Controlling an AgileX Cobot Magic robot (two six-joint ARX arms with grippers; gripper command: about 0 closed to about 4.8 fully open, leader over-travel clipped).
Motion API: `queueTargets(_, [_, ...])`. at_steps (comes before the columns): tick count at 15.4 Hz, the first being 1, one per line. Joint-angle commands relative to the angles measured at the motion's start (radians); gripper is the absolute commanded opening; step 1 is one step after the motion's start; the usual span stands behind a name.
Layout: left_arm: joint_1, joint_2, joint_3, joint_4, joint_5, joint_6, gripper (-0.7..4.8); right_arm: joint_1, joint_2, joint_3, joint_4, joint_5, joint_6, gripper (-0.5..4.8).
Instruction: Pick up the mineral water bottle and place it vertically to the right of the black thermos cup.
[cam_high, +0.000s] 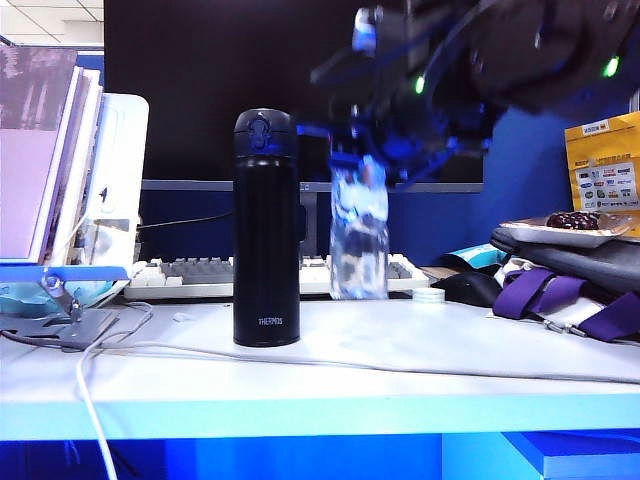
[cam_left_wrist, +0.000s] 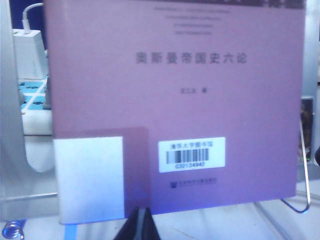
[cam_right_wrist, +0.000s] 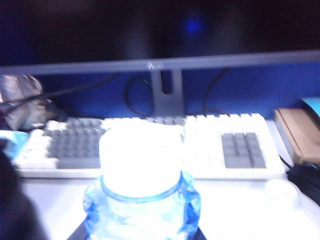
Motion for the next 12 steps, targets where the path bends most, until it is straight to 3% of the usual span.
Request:
queueTargets(1, [0.0, -0.003, 0.0, -0.013, 0.002, 0.003, -0.02, 0.005, 0.033, 0.01, 0.082, 0.019, 0.004, 1.34])
queueTargets(12, [0.0, -0.003, 0.0, -0.013, 0.002, 0.003, -0.03, 0.009, 0.147, 0.014, 0.107, -0.055, 0.0, 1.4])
